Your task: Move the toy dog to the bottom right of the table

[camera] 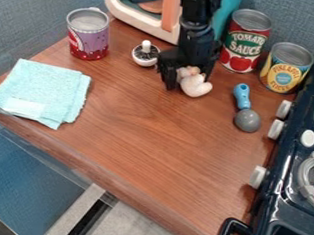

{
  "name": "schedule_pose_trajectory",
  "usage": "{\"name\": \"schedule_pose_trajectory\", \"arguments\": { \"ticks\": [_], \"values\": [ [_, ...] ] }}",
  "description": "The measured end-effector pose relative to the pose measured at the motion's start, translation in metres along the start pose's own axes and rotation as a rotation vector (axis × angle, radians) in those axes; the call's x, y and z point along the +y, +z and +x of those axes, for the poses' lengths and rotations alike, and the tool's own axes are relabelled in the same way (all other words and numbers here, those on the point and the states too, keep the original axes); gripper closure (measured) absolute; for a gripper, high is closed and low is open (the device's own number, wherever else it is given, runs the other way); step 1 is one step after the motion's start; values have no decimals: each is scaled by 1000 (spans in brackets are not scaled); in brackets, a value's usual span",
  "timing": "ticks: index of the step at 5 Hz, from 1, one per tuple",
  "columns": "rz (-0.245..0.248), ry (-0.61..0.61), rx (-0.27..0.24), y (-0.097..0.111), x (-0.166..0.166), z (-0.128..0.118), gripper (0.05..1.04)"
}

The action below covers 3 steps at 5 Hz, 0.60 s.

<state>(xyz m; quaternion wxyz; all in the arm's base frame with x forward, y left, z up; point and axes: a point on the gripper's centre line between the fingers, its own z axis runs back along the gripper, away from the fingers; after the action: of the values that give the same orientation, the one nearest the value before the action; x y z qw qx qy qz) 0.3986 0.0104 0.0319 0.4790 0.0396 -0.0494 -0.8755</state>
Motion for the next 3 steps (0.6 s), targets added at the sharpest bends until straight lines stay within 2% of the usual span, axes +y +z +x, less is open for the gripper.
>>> {"name": "schedule_pose_trajectory", "arguments": {
  "ticks": [1,2,3],
  "values": [
    [13,-22,36,-2,1,-5,420],
    [11,-16,35,-2,1,-4,570],
    [4,-15,38,-2,0,-5,580]
  ]
}}
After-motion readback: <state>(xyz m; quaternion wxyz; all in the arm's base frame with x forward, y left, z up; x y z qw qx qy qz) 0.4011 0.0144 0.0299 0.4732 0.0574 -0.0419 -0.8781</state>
